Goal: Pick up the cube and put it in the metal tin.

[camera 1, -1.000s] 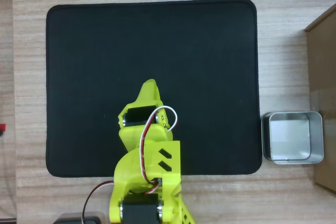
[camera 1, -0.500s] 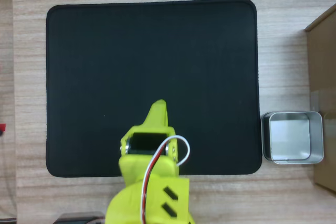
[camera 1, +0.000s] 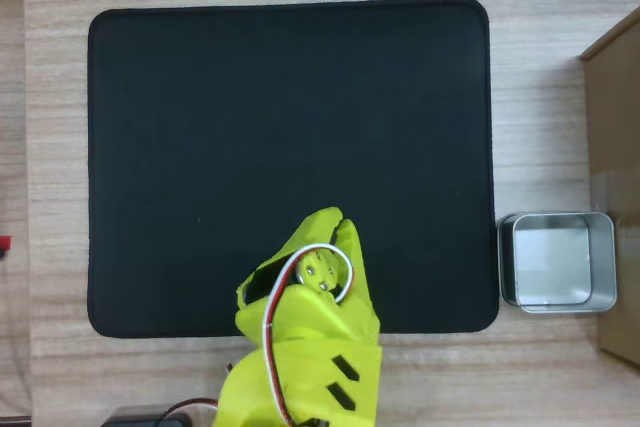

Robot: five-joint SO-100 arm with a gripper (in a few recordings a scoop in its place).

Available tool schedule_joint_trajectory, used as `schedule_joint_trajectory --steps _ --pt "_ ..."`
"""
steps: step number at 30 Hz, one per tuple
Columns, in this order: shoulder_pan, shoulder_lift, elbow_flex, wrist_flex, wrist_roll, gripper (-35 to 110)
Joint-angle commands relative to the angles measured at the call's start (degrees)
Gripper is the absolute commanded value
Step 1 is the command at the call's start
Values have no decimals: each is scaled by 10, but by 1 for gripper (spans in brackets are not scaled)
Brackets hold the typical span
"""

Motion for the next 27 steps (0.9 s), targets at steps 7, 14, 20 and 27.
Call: schedule_joint_trajectory --steps 7,14,20,27 --pt "-4 -231 -139 67 -293 3" --pt "-4 -367 -164 111 -456 11" --pt "-12 -410 -140 110 -519 18" --pt "-37 -495 -101 52 -490 18"
